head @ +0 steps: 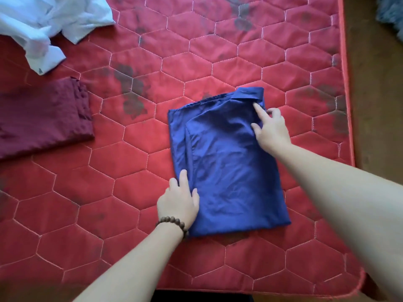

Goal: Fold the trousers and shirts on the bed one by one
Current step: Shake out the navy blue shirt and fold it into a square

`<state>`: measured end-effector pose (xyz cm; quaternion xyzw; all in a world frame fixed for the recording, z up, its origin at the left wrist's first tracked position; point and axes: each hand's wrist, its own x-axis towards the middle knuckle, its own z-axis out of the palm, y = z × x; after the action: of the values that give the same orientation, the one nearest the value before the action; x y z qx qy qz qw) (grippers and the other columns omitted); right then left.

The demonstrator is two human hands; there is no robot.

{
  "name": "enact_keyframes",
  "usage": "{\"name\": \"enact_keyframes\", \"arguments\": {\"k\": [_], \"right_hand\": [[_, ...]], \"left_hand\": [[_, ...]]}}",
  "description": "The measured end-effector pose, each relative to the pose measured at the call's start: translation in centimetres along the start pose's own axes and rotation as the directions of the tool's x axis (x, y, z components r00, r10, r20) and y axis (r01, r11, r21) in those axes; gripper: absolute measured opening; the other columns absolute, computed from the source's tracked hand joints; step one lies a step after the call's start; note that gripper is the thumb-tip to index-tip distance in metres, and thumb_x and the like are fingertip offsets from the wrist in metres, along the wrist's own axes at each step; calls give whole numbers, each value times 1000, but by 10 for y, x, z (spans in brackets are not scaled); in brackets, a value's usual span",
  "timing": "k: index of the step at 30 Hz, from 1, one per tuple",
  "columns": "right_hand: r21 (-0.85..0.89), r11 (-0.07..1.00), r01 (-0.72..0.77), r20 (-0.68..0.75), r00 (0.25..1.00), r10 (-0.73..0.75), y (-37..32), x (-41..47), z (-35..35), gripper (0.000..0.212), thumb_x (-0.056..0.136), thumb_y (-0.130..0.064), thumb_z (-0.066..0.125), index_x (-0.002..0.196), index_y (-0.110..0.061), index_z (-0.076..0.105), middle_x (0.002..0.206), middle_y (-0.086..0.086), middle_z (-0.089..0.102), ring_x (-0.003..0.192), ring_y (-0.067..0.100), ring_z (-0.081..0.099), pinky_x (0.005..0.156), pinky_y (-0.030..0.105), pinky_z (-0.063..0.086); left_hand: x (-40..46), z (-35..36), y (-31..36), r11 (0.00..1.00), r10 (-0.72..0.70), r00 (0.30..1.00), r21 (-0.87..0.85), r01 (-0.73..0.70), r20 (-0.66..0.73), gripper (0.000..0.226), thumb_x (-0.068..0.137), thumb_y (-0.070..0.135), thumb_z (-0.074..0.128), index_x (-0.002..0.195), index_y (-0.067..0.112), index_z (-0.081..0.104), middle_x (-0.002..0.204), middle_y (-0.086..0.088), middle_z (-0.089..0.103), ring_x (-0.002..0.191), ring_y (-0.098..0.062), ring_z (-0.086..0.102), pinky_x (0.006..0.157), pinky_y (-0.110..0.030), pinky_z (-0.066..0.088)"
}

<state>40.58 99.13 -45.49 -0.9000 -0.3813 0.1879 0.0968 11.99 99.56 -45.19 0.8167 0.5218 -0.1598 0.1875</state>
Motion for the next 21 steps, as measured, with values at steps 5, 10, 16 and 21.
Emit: {"name": "enact_keyframes", "arguments": {"k": [5, 10, 16, 21], "right_hand": [[-275, 920, 280, -103, 943, -318, -7, -32, 18, 53, 98, -34, 47, 147, -18, 36, 156, 13, 25, 145, 32, 19, 117, 51, 14], [-394, 858, 329, 131, 944, -303, 1, -26, 50, 61, 97, -57, 21, 152, -36, 6, 161, 5, -5, 148, 26, -9, 118, 51, -7], [-195, 937, 289, -63, 950, -306, -1, -18, 49, 49, 96, -40, 47, 144, -27, 43, 153, 9, 33, 140, 32, 28, 116, 49, 16], [-265, 926, 267, -296, 892, -342, -20, 6, 35, 44, 87, -32, 55, 128, -14, 55, 136, 16, 49, 125, 35, 46, 110, 51, 20]], "left_hand": [[34, -14, 17, 988, 104, 936, -75, -136, -335, 63, 82, 29, 66, 137, 6, 47, 143, -22, 41, 133, -37, 39, 104, -48, 36], [87, -2, 37, 955, 297, 942, 73, -289, -155, 69, 98, 46, 33, 153, 16, 4, 160, -12, -6, 147, -26, -8, 119, -46, 0], [99, 23, 23, 960, 277, 934, 114, -257, -226, 68, 94, 55, 21, 152, 23, 6, 160, -6, 2, 148, -22, 1, 119, -42, 1], [101, 27, 23, 961, 272, 928, 118, -249, -256, 69, 92, 55, 20, 152, 22, 11, 159, -6, 4, 148, -22, 5, 119, -43, 3]]}}
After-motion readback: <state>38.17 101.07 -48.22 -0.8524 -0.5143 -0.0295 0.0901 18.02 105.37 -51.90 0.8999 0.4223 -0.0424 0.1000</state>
